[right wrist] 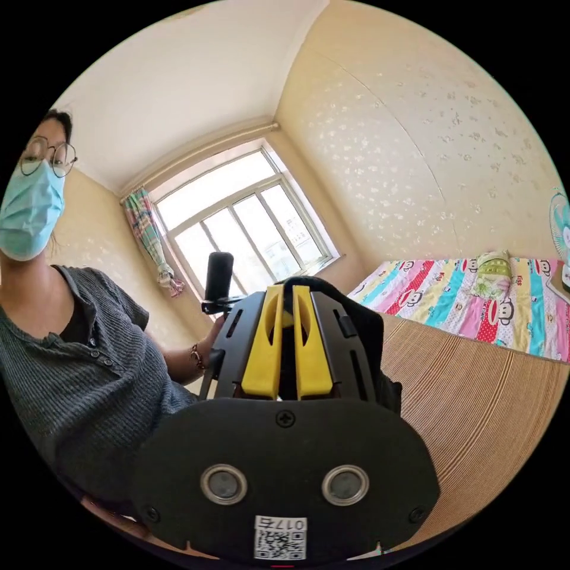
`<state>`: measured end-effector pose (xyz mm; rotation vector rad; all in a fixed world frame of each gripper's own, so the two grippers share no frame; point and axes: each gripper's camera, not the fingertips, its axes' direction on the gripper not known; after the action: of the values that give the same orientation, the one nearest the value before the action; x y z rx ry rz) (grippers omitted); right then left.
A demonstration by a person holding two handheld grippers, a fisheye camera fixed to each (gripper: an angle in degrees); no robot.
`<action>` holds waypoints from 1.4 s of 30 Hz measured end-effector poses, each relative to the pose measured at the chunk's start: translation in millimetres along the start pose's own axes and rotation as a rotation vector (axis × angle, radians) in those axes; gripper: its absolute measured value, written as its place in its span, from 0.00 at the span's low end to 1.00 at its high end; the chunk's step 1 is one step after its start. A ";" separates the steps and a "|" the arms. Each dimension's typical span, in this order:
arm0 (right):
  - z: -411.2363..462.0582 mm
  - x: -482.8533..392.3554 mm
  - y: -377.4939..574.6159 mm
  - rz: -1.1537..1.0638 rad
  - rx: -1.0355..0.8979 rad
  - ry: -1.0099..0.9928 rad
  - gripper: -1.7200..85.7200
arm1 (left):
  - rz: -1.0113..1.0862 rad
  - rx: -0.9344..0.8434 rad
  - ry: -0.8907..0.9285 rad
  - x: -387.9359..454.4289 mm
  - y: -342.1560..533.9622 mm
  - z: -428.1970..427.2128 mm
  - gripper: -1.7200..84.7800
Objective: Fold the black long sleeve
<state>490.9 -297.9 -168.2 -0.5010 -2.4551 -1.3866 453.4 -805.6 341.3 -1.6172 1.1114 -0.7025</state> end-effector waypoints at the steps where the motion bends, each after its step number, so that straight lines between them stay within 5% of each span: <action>1: -6.0 -8.4 14.1 -0.035 0.069 -0.050 0.04 | -0.029 0.043 0.069 -10.1 3.6 -13.3 0.08; 5: -24.6 -36.2 86.7 -0.104 0.218 -0.039 0.05 | -0.078 0.264 0.340 -58.4 25.3 -91.4 0.08; 12: 43.5 -75.1 220.1 -0.021 0.069 0.238 0.18 | 0.113 0.478 0.694 -67.6 33.8 -188.7 0.08; 18: 132.7 -83.2 277.8 0.032 -0.016 0.269 0.07 | 0.178 0.472 0.814 -62.6 32.8 -225.2 0.08; 23: 129.3 -112.9 281.5 0.068 0.078 0.627 0.06 | 0.155 0.462 0.761 -81.0 48.2 -254.9 0.08; 29: 99.7 -182.3 275.1 -0.033 0.328 0.823 0.05 | 0.036 0.394 0.540 -94.8 78.4 -270.2 0.09; 38: 116.1 -297.4 292.4 -0.301 0.515 0.929 0.05 | -0.047 0.136 0.227 -44.9 112.0 -194.1 0.08; 42: 118.9 -339.1 315.8 -0.447 0.621 0.980 0.05 | -0.049 0.140 0.279 -15.3 119.8 -157.3 0.08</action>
<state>923.2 -98.5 -121.9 0.7348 -1.9820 -0.6208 274.0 -863.8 280.0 -1.4614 1.1947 -1.0391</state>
